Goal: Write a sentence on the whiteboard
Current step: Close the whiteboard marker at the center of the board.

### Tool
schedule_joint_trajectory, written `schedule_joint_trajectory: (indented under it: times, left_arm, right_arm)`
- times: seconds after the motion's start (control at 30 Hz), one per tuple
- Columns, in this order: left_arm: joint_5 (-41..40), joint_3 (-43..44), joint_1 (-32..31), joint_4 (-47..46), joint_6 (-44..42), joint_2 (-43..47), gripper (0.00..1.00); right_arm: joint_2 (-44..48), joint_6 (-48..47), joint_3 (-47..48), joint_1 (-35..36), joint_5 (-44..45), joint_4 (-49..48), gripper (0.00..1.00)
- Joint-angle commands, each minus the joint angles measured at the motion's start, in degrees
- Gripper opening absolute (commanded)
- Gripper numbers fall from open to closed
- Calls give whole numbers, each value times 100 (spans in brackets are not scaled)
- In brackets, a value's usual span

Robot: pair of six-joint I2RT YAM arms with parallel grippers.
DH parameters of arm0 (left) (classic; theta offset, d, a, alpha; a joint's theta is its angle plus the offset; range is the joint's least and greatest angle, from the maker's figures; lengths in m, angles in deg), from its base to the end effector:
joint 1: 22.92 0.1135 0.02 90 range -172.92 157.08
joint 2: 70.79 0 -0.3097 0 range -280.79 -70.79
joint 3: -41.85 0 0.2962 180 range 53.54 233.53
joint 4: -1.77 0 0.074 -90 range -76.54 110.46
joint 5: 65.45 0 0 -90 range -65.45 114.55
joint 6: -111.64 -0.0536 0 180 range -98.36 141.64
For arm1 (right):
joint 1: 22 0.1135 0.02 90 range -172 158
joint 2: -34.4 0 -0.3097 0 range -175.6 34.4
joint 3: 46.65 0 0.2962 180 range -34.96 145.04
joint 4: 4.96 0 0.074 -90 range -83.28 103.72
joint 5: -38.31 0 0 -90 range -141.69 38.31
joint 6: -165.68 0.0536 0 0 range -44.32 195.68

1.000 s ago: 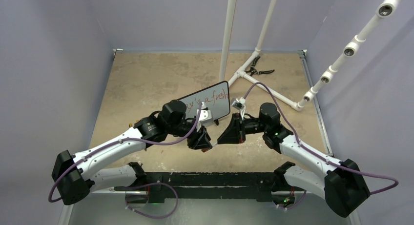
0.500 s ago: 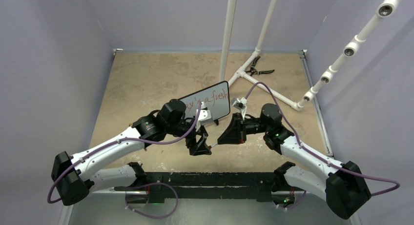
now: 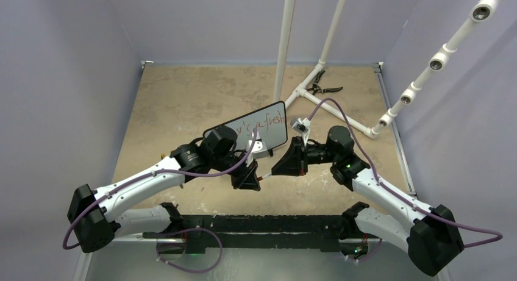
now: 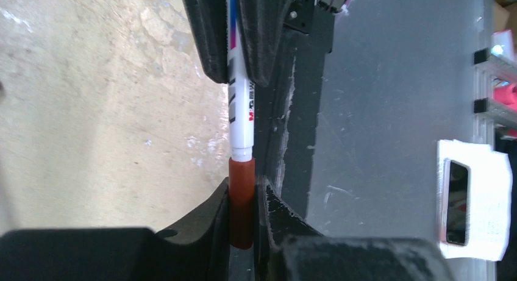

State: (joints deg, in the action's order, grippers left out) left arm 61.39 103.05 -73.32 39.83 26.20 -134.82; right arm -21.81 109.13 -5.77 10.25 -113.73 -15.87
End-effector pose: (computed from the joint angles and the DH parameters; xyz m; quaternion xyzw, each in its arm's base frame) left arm 0.1464 -0.2274 0.3008 0.4570 0.7437 -0.4369 0.2172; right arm 0.1712 0.1640 0.2849 -0.3435 0.6325 0.6335 0.2839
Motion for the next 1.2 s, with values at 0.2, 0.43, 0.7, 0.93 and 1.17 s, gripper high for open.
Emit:
schedule_joint_trajectory:
  times: [0.2, 0.43, 0.7, 0.93, 1.17]
  left_arm:
    - [263, 45, -6, -804, 125, 53, 0]
    - [327, 118, -7, -1023, -94, 18, 0]
    - [275, -137, -6, -1826, 12, 282, 0]
    - [185, -126, 3, -2024, -58, 353, 0]
    - [-77, -26, 18, -1873, -188, 260, 0]
  right_arm:
    - [-124, -452, 351, 203, 151, 372, 0]
    - [-393, -754, 427, 402, 412, 739, 0]
    - [-594, -604, 268, 818, 696, 497, 0]
    - [-799, -260, 27, 1162, 792, -13, 0]
    - [-897, -439, 138, 1328, 1321, 393, 0]
